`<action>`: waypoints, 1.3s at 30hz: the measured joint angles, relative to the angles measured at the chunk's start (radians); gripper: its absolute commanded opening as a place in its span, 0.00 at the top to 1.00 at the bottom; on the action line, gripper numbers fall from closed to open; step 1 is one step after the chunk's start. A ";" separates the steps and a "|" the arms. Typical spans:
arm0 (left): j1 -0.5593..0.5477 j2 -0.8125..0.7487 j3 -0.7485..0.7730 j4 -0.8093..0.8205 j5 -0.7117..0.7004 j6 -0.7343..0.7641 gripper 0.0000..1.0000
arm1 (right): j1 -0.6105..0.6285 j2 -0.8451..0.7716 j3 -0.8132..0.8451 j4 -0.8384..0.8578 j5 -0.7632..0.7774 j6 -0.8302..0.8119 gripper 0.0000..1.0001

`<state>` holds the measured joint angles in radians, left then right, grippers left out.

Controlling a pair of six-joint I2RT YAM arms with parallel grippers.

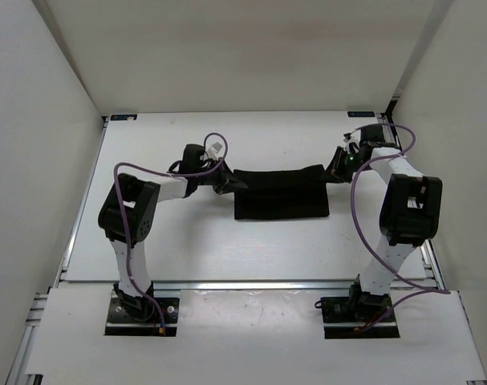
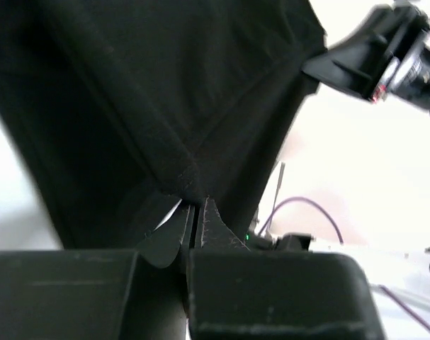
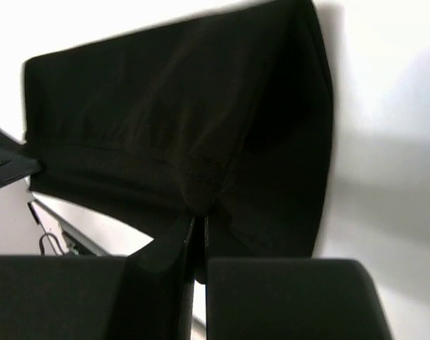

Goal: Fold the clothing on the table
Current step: Fold the skirt

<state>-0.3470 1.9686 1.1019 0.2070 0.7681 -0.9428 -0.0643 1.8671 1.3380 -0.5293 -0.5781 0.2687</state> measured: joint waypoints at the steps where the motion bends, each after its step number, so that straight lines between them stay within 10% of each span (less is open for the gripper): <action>1: -0.010 -0.025 -0.025 0.000 -0.003 -0.001 1.00 | -0.001 0.000 0.000 -0.032 0.007 -0.006 1.00; 28: -0.116 -0.161 -0.130 -0.152 -0.132 0.089 1.00 | 0.014 -0.004 -0.029 -0.352 0.146 -0.119 1.00; 31: -0.124 -0.161 -0.140 -0.165 -0.142 0.101 1.00 | 0.027 -0.006 -0.074 -0.352 0.161 -0.121 0.86; 39: -0.145 -0.167 -0.172 -0.300 -0.192 0.156 0.34 | 0.036 -0.033 -0.126 -0.363 0.267 -0.099 0.64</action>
<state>-0.4919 1.8019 0.9298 -0.0929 0.5766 -0.7872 -0.0280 1.8343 1.2125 -0.8921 -0.3115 0.1696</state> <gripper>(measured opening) 0.606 0.328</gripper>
